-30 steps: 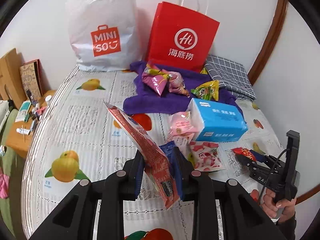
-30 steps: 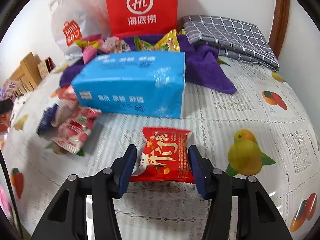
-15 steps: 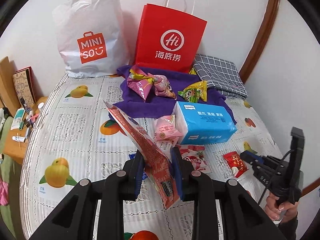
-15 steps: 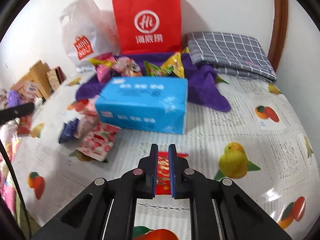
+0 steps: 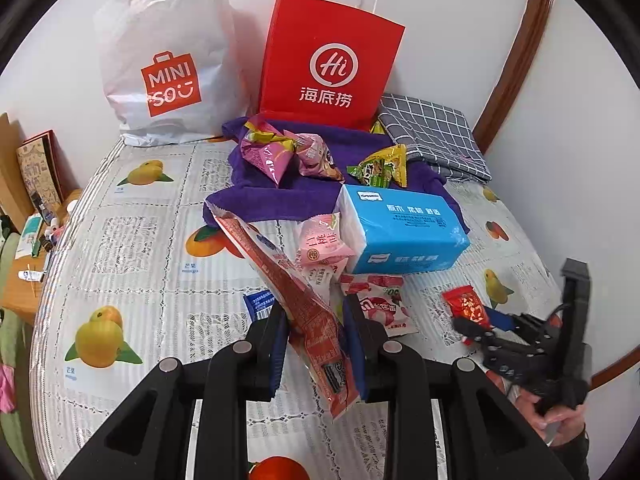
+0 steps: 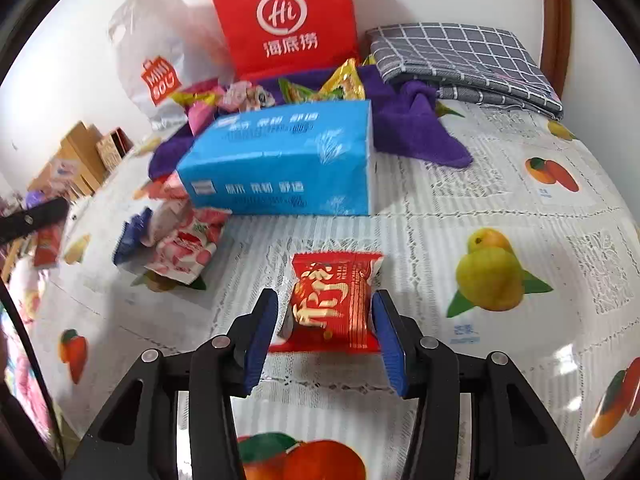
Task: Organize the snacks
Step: 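Carry the red bag and strip bag over the purple towel with both grippers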
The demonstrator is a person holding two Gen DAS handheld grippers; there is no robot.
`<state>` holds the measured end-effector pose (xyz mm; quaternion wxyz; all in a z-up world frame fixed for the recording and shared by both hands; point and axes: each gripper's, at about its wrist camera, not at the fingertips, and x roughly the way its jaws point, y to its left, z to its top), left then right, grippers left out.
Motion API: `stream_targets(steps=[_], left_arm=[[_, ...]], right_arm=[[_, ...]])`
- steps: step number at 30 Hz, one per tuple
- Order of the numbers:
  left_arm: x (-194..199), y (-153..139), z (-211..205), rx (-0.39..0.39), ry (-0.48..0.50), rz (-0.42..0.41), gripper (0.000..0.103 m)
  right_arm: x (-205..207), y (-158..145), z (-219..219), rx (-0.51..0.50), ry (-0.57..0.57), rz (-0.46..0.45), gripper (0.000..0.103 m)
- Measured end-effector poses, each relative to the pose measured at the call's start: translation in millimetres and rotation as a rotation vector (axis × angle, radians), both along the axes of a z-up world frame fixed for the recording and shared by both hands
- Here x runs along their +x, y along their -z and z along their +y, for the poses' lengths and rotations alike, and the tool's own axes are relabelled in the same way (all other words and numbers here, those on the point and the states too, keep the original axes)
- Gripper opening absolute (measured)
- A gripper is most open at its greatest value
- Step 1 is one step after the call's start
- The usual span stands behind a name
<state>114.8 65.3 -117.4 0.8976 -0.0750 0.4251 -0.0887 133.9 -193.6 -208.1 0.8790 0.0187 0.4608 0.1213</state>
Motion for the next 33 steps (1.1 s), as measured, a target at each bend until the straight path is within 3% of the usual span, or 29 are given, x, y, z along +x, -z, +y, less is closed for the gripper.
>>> stream_targets(steps=[7,15,22,33], left_arm=[[3.8,-3.6,0.1,0.006,0.0,-0.004,0.026],[21.5,-20.0,-11.2,0.005,0.026,-0.027,0.026],[50.6,-45.7,-25.9,0.018,0.047,-0.072,0.026],[116.3,-73.5,-33.2,0.029,0.042,-0.11,0.026]], right_arm=[[-6.1,-8.7,14.8,-0.009,-0.024,-0.062,0.042],[-0.6,-56.7,11.3,0.03,-0.034,-0.151,0.042],[25.2,-107.2,14.8,0.058,-0.055,-0.227,0.042],[88.9,-155.3,32.8,-0.022,-0.075,-0.318,0.042]])
